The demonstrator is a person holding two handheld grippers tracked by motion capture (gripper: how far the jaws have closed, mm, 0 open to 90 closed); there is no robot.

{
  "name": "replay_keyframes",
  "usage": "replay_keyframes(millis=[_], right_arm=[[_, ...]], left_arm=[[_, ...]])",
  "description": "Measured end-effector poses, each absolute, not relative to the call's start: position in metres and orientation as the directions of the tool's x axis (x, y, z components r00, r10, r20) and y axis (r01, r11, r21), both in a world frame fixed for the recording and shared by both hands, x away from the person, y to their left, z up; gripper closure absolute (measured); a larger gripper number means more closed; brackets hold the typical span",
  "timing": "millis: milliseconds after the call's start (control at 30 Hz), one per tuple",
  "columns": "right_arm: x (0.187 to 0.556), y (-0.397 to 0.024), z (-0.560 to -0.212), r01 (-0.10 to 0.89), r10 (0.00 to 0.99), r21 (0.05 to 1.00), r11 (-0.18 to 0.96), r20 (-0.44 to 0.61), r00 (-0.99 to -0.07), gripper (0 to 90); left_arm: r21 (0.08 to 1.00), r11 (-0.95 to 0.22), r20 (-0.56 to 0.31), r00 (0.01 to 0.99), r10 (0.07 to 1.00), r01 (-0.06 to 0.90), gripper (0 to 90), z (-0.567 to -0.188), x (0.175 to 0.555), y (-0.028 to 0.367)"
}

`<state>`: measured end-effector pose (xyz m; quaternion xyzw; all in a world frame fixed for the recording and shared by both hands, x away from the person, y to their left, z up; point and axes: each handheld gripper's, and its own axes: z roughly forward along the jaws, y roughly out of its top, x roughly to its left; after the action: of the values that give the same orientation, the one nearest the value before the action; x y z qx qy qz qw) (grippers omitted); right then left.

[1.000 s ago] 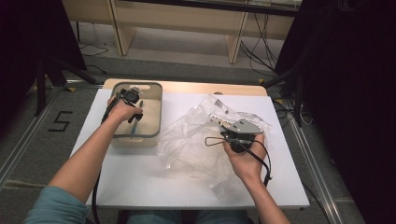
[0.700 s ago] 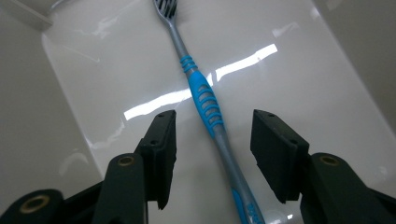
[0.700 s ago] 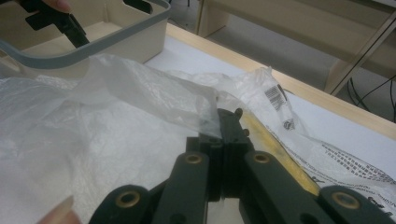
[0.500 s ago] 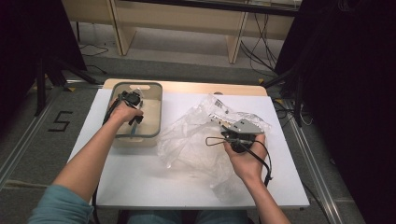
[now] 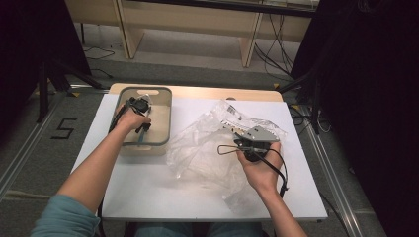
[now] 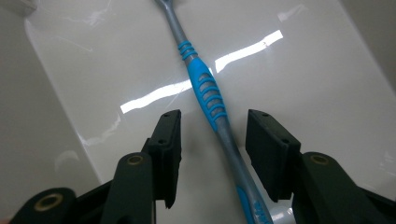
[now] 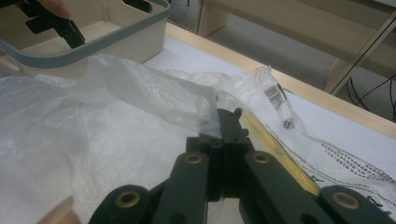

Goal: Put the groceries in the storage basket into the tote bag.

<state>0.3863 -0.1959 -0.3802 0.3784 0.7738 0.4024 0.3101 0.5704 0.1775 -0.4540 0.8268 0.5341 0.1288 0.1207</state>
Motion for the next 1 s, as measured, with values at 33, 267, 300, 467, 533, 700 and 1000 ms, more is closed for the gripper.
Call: replay_keyframes(millis=[33,267,300,467,533,700,1000], right_arm=[[0.3863,-0.1961,-0.3802,0.338,0.835,0.857,0.39,-0.174,-0.521,90.0],[0.3863,-0.1964,-0.3803,0.336,0.835,0.858,0.39,-0.174,-0.523,90.0],[0.3863,-0.1962,-0.3803,0.337,0.835,0.857,0.389,-0.173,-0.522,90.0],[0.3863,-0.1963,-0.3803,0.337,0.835,0.857,0.389,-0.173,-0.522,90.0],[0.3864,-0.1965,-0.3803,0.336,0.834,0.858,0.39,-0.174,-0.523,90.0],[0.3862,-0.1966,-0.3803,0.336,0.834,0.858,0.389,-0.173,-0.523,90.0],[0.386,-0.197,-0.3798,0.337,0.836,0.858,0.387,-0.172,-0.521,90.0]], left_arm=[[0.333,-0.403,0.086,0.398,0.913,0.852,55.9,-0.4545,0.5705,0.1774],[0.337,-0.404,0.087,0.399,0.913,0.85,57.4,-0.4552,0.5707,0.1766],[0.337,-0.403,0.085,0.399,0.913,0.851,57.7,-0.4553,0.5707,0.1766],[0.338,-0.395,0.074,0.395,0.916,0.854,59.2,-0.4555,0.5713,0.1774],[0.337,-0.394,0.07,0.395,0.916,0.855,60.2,-0.4555,0.5714,0.1777],[0.335,-0.392,0.058,0.396,0.916,0.857,64.5,-0.4553,0.5716,0.1778],[0.329,-0.394,0.054,0.399,0.915,0.858,71.7,-0.4553,0.5718,0.1774]])
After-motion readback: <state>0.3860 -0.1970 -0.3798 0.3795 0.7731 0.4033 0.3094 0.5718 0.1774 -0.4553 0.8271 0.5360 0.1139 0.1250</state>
